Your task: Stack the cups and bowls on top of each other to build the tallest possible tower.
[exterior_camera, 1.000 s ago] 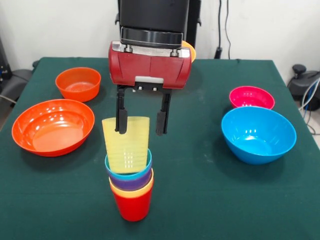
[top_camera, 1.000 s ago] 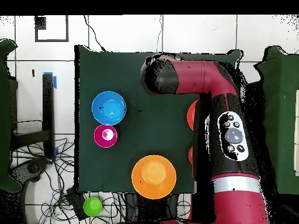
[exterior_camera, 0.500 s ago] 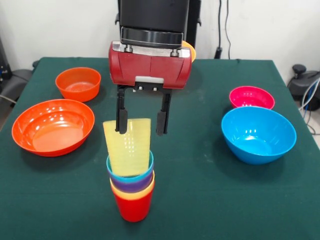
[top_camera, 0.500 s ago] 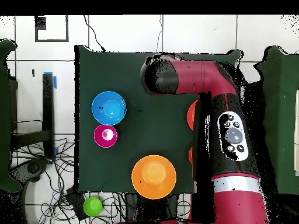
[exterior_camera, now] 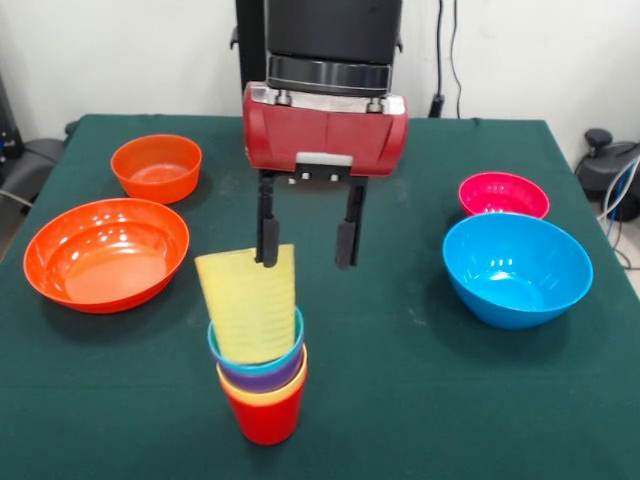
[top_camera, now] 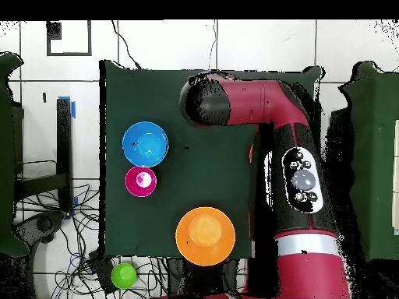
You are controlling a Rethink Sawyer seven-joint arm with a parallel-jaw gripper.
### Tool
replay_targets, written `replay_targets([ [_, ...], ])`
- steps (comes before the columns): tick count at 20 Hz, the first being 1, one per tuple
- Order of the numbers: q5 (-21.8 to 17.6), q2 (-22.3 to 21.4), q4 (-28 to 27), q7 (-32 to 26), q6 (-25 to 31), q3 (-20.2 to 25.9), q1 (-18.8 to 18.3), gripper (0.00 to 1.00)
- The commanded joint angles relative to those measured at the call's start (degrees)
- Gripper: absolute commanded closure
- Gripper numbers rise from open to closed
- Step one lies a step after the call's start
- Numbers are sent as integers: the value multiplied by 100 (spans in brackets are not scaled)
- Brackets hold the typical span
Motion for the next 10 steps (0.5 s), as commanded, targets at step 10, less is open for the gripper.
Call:
replay_targets([
  [10, 17, 136, 349, -309, 1025, 164, 85, 0],
])
